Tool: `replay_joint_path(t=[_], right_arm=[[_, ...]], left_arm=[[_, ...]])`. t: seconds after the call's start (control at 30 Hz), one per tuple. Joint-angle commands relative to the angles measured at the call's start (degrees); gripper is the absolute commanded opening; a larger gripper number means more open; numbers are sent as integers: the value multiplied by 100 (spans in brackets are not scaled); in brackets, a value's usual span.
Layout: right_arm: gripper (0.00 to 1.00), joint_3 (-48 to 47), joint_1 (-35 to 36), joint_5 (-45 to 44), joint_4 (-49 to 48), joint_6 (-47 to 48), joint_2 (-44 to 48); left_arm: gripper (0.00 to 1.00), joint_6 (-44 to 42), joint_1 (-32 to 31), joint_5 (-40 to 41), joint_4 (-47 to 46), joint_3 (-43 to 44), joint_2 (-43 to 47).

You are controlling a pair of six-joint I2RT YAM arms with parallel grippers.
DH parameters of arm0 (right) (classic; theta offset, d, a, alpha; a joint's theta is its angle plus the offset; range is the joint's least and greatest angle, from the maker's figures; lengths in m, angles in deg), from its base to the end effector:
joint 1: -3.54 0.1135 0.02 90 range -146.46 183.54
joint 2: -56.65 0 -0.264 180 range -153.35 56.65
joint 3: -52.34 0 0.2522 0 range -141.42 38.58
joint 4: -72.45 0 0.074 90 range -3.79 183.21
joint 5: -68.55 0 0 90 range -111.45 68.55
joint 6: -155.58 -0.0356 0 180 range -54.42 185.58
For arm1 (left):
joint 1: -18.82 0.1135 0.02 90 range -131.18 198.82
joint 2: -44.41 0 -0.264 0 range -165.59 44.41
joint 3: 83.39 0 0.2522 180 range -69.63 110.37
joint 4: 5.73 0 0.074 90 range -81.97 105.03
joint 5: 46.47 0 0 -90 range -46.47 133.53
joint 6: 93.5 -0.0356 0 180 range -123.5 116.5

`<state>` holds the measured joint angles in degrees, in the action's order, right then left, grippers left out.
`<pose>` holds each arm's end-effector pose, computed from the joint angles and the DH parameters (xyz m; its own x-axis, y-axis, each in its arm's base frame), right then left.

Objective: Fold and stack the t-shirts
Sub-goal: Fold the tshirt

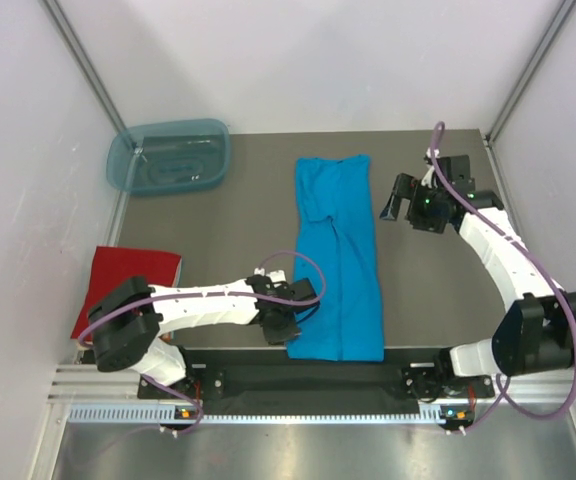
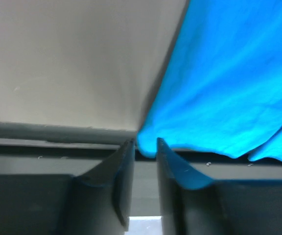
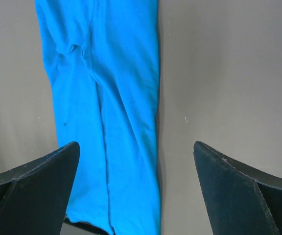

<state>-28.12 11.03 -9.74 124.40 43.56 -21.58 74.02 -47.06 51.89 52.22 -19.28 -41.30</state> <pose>0.2851 0.0448 0.2987 -0.7978 0.2654 -0.5413 0.0447 0.9214 0.3859 0.1087 -0.2302 0.1765 -0.9580 -0.2243 -0.1788 -0.1996 0.9689 -0.1462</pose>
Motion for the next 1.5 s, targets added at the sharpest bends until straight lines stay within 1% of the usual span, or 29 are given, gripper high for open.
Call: replay_joint_path(t=[0.0,0.03,0.07,0.13,0.17,0.2,0.27,0.3,0.33,0.37,0.4,0.43,0.47,0.5,0.53,0.57,0.6,0.63,0.67,0.73,0.8,0.83,0.93,1.03,1.17,1.27,1.33,1.4,1.47], right_arm=[[100,-220,34,252,-671,224,-305],[100,-317,25,314,-743,303,-515],[100,-466,34,358,-839,373,-630],[99,-520,25,525,-1392,426,-989],[98,-616,25,796,-1585,470,-1148],[93,-695,25,920,-1857,488,-1333],[85,-1045,7,1279,-1973,497,-1948],[79,-1160,7,1360,-2043,497,-2159],[66,-1283,7,1413,-2096,471,-2552],[58,-1519,-1,1466,-2158,418,-2739],[53,-1652,7,1466,-2202,427,-2932],[47,-1793,-1,1440,-2202,427,-3300],[45,-2090,-2,1423,-2202,383,-3477],[44,-2232,-2,1422,-2194,365,-3792],[45,-2373,-10,1414,-2185,348,-3943],[45,-2618,-19,1396,-2193,313,-4049],[46,-2716,-19,1344,-2228,278,-4163],[50,-2795,-28,1282,-2263,242,-4321],[52,-2909,-37,1186,-2342,146,-4392],[53,-3033,-80,1167,-2562,23,-4630],[54,-3296,-107,1211,-2659,-127,-4927],[54,-3402,-116,1220,-2651,-171,-5034],[53,-3806,-125,1299,-2677,-302,-5394],[51,-4105,-133,1290,-2791,-452,-5728],[50,-4597,-160,1212,-2729,-610,-6098],[50,-4616,-195,1159,-2931,-777,-6203],[50,-4659,-212,1159,-3133,-874,-6291],[50,-4808,-230,1141,-3143,-953,-6388],[52,-4905,-256,1132,-3108,-1006,-6467]], left_arm=[[39,-96,23,34,547,212,327],[42,-183,84,217,652,325,371],[47,-280,181,358,740,631,467],[47,-911,663,482,479,897,564],[45,-1218,917,134,225,1063,617],[43,-1787,1477,-78,-396,1126,617],[43,-2317,2007,-456,-935,1345,478],[43,-2738,2480,-510,-1112,1468,381],[43,-2951,2676,-580,-1418,1600,136],[43,-3188,2852,-703,-1621,1819,3],[44,-3521,3132,-713,-1780,1943,-155],[45,-3611,3283,-809,-2104,2057,-313],[44,-3664,3449,-1140,-2333,2241,-645],[44,-3682,3747,-1666,-2596,2321,-805],[45,-3682,3863,-1793,-2825,2409,-955],[46,-3717,3960,-1881,-3254,2575,-1252],[46,-3874,4083,-1908,-3389,2698,-1412],[47,-3936,4136,-1856,-3416,2856,-1605],[49,-3981,4189,-1890,-3460,3206,-2007],[49,-4051,4356,-2083,-3600,3507,-2605],[50,-3990,4514,-2198,-3837,3824,-2976],[51,-3964,4567,-2285,-3873,3955,-3317],[51,-3920,4716,-2462,-3979,4456,-3820],[51,-3920,4796,-2567,-3953,4957,-4531],[51,-3884,4884,-2690,-3970,5589,-5051],[51,-3928,4892,-2743,-4005,5942,-5350],[49,-3946,4910,-2831,-4040,6109,-5569],[48,-3937,4919,-2831,-3962,6416,-5719],[47,-3902,4945,-2919,-3970,6671,-5930]])
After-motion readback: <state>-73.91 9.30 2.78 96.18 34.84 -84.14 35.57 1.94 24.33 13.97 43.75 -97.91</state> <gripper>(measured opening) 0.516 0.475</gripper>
